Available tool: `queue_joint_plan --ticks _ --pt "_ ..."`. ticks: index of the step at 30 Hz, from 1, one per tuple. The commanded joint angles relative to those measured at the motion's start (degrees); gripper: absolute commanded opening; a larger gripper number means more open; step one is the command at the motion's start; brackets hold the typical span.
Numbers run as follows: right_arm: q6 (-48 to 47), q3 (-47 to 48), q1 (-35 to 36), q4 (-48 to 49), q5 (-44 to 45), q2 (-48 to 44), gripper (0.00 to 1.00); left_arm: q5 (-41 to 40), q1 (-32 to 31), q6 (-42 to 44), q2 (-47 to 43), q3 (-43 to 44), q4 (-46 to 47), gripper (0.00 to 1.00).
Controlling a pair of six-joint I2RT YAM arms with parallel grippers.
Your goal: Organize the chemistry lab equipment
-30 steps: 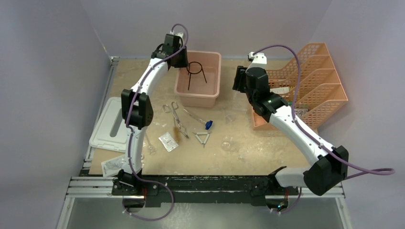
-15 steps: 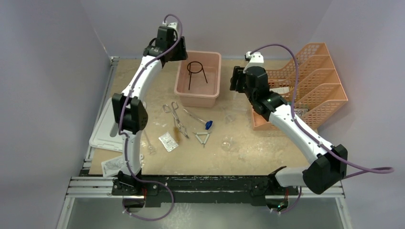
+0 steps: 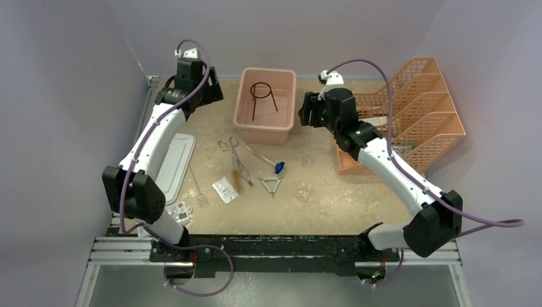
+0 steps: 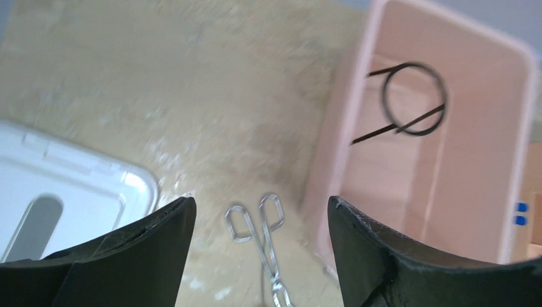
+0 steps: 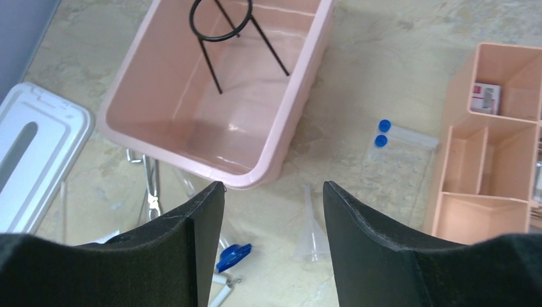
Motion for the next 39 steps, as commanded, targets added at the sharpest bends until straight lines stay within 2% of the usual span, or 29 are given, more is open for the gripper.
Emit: queue_joint_plan --ticks 1,4,8,15,24,31,39 --pt "1.6 1.0 -0.2 2.5 -4.8 -0.4 0.60 -3.0 3.6 -6.0 -5.3 -9.7 0.0 0.76" --pt "3.8 0.1 -0.1 2.9 -5.0 -0.3 0.60 0.1 5.7 -8.1 -6.8 -16.9 1.3 0.75" --pt "5.8 -1.4 0.5 3.3 -7.0 0.0 0.59 3.4 6.2 -9.8 -5.4 -21.3 2.2 0.65" --pt "8.2 -6.0 2.8 4.9 -7.2 -1.1 0.58 10.1 6.2 -16.1 -1.0 -27.4 12.1 0.52" --pt "6.9 -10.3 5.0 7.5 -7.1 -2.8 0.58 11.2 6.2 -19.3 1.6 -35.7 24.9 0.52" --pt "0.6 -5.1 16.6 4.4 -1.1 4.9 0.57 11.3 6.3 -20.0 1.1 -38.1 27.5 0.46" --pt "-2.6 3.7 28.0 -2.4 1.4 17.2 0.55 5.0 6.4 -18.2 -5.3 -39.4 22.1 0.45"
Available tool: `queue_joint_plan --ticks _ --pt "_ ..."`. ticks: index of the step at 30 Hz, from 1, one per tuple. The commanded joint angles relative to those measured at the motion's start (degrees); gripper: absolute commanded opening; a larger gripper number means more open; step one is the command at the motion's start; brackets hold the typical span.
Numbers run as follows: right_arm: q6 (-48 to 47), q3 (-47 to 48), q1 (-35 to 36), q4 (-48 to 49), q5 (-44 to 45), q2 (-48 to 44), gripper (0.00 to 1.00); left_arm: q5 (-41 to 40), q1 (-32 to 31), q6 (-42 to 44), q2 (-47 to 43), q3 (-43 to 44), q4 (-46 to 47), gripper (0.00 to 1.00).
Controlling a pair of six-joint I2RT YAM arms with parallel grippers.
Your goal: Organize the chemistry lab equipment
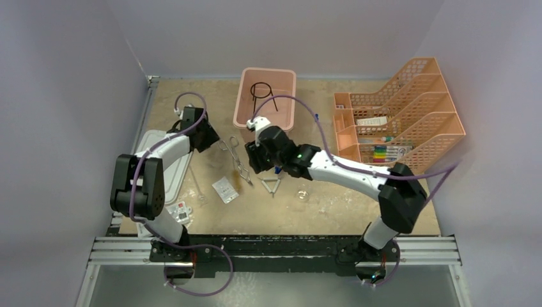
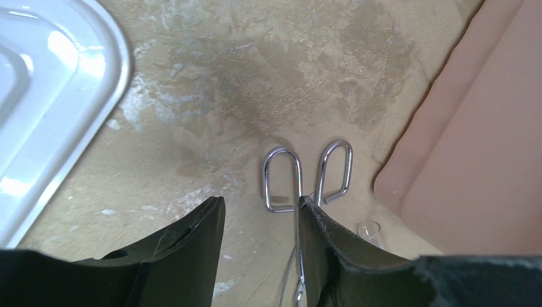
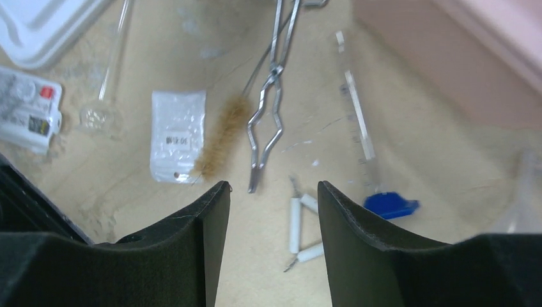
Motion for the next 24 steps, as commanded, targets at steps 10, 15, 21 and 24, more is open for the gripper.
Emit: queue_joint_plan --ticks 10,15,21,24 --pt "-1.0 13.2 7.7 -13.2 4.2 16.4 0.54 -8.1 1.0 0.4 -14.5 -2.6 -6.3 0.52" --pt "-1.1 15.0 7.9 -13.8 3.7 20.4 0.41 -9.2 1.3 0.6 -17.0 -3.0 -7.5 0.54" --pt "-1.1 16.5 7.9 -14.8 2.6 23.9 0.38 -8.3 1.5 0.5 -17.6 -2.9 -7.6 0.54" --pt "-1.0 16.9 7.9 -15.1 2.1 25.4 0.37 -8.3 1.6 0.7 -17.9 -2.8 -7.8 0.54"
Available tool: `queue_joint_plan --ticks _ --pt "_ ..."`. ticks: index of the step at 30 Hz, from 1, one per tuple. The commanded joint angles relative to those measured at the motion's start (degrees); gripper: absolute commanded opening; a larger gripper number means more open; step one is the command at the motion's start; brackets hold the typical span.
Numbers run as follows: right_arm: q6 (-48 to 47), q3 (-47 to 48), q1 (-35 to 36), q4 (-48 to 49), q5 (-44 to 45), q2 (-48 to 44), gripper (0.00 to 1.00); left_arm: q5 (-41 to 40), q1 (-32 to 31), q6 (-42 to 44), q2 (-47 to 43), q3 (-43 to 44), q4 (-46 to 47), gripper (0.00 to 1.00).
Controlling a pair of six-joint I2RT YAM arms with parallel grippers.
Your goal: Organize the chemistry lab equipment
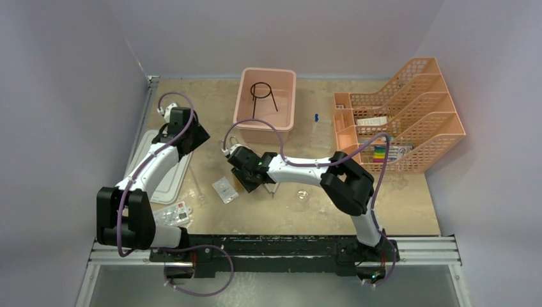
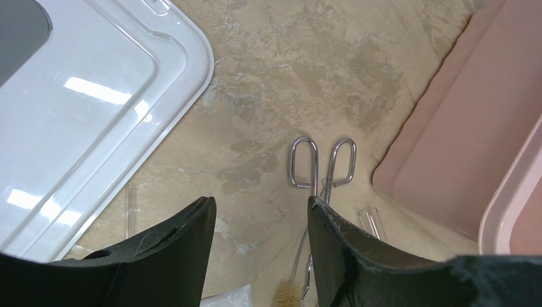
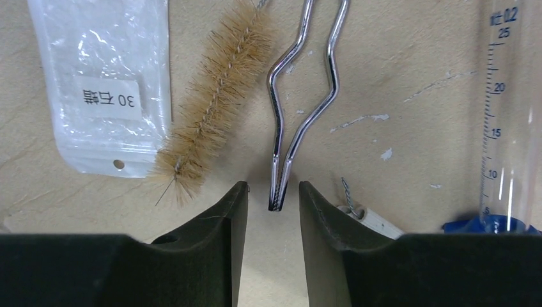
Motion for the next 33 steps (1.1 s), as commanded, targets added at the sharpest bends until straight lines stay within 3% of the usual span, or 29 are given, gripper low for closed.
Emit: queue_joint_plan --ticks 1,10,17,26,33 --pt "0.4 2.8 0.1 -1.5 -0.7 1.0 0.37 -0.3 0.5 0.7 -2.2 -0.2 0.5 0.54" --pt "0.4 1.9 0.1 -0.9 0.5 2.8 0.28 -0.1 0.7 0.7 -2.6 0.0 0.2 0.54" --pt "0.3 1.7 0.1 -0.8 1.9 2.6 0.00 0.0 0.7 0.3 -3.2 0.4 -0.9 0.54" --pt "-1.1 0.1 0.0 0.9 6.0 -3.6 0.00 2.8 0.7 -2.3 -5.0 -1.5 -1.2 0.56" --pt "-1.5 -0.9 -0.1 4.4 4.7 -8.8 0.00 8.6 0.7 -5.4 -5.1 -3.3 1.2 0.72"
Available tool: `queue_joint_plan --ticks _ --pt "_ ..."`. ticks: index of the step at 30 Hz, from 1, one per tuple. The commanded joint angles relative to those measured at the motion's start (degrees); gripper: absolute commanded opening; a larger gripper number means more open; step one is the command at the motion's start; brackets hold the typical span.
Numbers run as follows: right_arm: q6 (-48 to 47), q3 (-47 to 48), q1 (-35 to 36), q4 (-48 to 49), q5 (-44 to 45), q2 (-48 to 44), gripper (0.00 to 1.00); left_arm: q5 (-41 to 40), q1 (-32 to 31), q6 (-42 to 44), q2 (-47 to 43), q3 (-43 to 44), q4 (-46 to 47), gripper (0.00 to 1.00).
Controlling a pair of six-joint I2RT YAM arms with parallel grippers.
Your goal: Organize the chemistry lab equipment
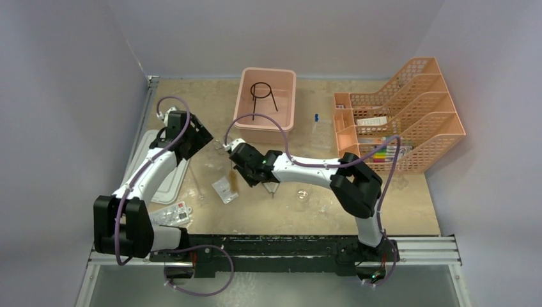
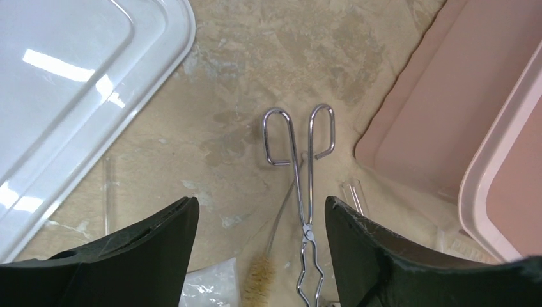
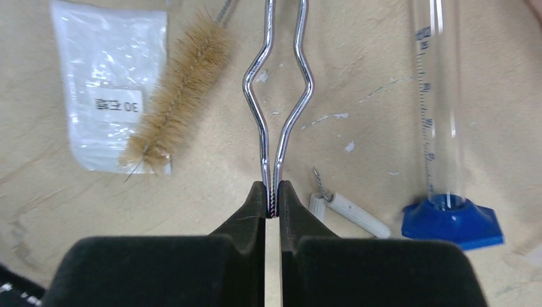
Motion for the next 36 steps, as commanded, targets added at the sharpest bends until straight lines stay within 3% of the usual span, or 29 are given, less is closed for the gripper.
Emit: queue_joint_plan --ticks 1,8,16,21,26,36 --pt "-0.9 -0.5 -0.1 5.1 0.6 -6.9 0.00 5.8 0.5 -3.6 -1.5 -2.1 3.8 0.74" --pt "-0.6 -0.3 -0.6 6.8 -1.8 -8.7 0.00 17.2 0.5 -9.3 -0.7 -8.0 16.5 0.79" --pt "0.3 0.5 -1.2 7.6 -6.4 -9.8 0.00 18.5 0.5 -10.3 -1.1 -11.4 25.0 0.76" --pt "0.5 0.2 -1.8 8.3 -8.8 -11.1 0.00 18.7 0.5 -12.8 -0.4 -13.6 29.9 0.62" --pt "0.7 -0.9 -2.3 9.4 -11.0 -12.2 0.00 18.6 0.5 -13.7 -0.4 -13.5 32.4 0.41" --pt "0.7 -2.5 -3.0 11.5 -14.3 -13.4 0.00 18.7 0.5 -12.7 -0.3 -13.2 33.4 0.07"
